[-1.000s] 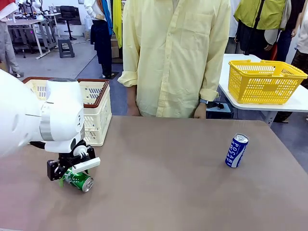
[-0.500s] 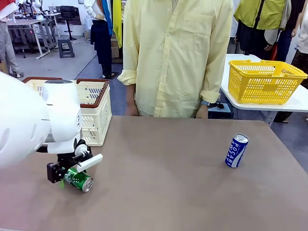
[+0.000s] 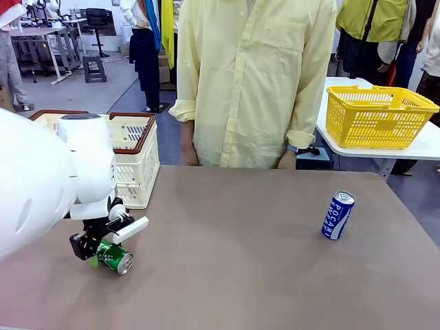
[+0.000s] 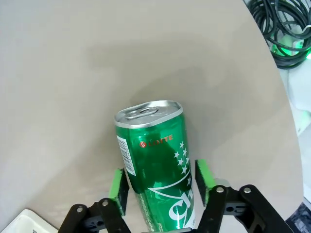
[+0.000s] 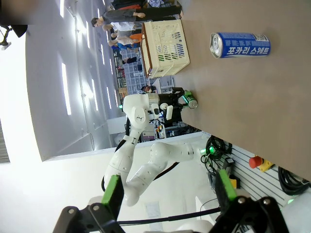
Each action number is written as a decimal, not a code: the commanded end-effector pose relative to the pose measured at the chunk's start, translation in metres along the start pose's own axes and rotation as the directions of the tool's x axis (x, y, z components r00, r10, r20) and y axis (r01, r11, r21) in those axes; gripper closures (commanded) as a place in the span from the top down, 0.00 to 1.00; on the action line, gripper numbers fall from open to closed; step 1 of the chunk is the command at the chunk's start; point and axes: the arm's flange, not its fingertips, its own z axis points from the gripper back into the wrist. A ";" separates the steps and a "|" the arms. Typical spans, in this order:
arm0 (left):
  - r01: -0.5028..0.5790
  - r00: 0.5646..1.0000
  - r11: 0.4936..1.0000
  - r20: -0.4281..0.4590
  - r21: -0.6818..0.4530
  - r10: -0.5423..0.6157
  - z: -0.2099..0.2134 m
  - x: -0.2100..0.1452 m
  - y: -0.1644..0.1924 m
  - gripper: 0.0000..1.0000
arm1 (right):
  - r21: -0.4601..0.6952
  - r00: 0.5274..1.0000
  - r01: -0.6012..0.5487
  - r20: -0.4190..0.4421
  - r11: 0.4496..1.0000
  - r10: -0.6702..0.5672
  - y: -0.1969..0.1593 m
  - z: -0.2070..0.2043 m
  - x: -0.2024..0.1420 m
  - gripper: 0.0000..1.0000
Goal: Place the drinks into the Shopping basket.
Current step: Pick up one drink and place it into the Shopping basket.
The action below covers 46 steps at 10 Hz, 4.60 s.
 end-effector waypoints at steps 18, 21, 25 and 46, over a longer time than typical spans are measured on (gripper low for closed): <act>-0.599 0.678 0.799 0.562 0.049 0.474 0.335 -0.208 -0.063 0.00 | 0.002 1.000 -0.025 -0.010 1.000 0.025 0.000 0.003 -0.001 1.00; -0.853 0.401 0.518 0.551 -0.067 0.732 0.354 -0.241 -0.026 0.00 | 0.002 1.000 -0.025 -0.010 1.000 0.025 0.000 0.003 -0.001 1.00; -0.728 0.558 0.685 0.555 -0.029 0.617 0.344 -0.226 -0.052 0.00 | 0.002 1.000 -0.025 -0.010 1.000 0.025 0.000 0.003 -0.001 1.00; -0.868 -0.490 -0.496 0.184 -0.015 0.852 0.126 -0.300 0.086 1.00 | 0.002 1.000 -0.025 -0.010 1.000 0.025 0.000 0.003 -0.001 1.00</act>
